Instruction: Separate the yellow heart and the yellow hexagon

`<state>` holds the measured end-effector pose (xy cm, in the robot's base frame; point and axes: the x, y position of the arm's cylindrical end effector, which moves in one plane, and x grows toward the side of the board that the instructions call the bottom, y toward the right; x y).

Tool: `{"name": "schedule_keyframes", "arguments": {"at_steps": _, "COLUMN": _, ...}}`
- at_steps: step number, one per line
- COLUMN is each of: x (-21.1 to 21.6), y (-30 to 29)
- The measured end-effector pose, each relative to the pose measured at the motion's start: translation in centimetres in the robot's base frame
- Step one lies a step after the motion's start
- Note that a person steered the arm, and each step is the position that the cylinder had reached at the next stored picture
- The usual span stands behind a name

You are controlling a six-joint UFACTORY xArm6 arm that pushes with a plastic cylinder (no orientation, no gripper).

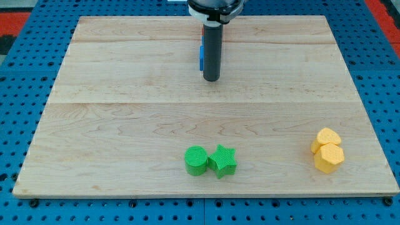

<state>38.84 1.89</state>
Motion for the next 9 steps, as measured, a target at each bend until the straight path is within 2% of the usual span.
{"name": "schedule_keyframes", "arguments": {"at_steps": 2, "x": 0.2, "y": 0.0}}
{"name": "schedule_keyframes", "arguments": {"at_steps": 3, "x": 4.3, "y": 2.7}}
{"name": "schedule_keyframes", "arguments": {"at_steps": 4, "x": 9.1, "y": 9.5}}
{"name": "schedule_keyframes", "arguments": {"at_steps": 5, "x": 9.8, "y": 19.2}}
{"name": "schedule_keyframes", "arguments": {"at_steps": 6, "x": 8.9, "y": 26.2}}
{"name": "schedule_keyframes", "arguments": {"at_steps": 7, "x": 13.2, "y": 30.8}}
{"name": "schedule_keyframes", "arguments": {"at_steps": 8, "x": 16.3, "y": 29.4}}
{"name": "schedule_keyframes", "arguments": {"at_steps": 9, "x": 16.5, "y": 23.7}}
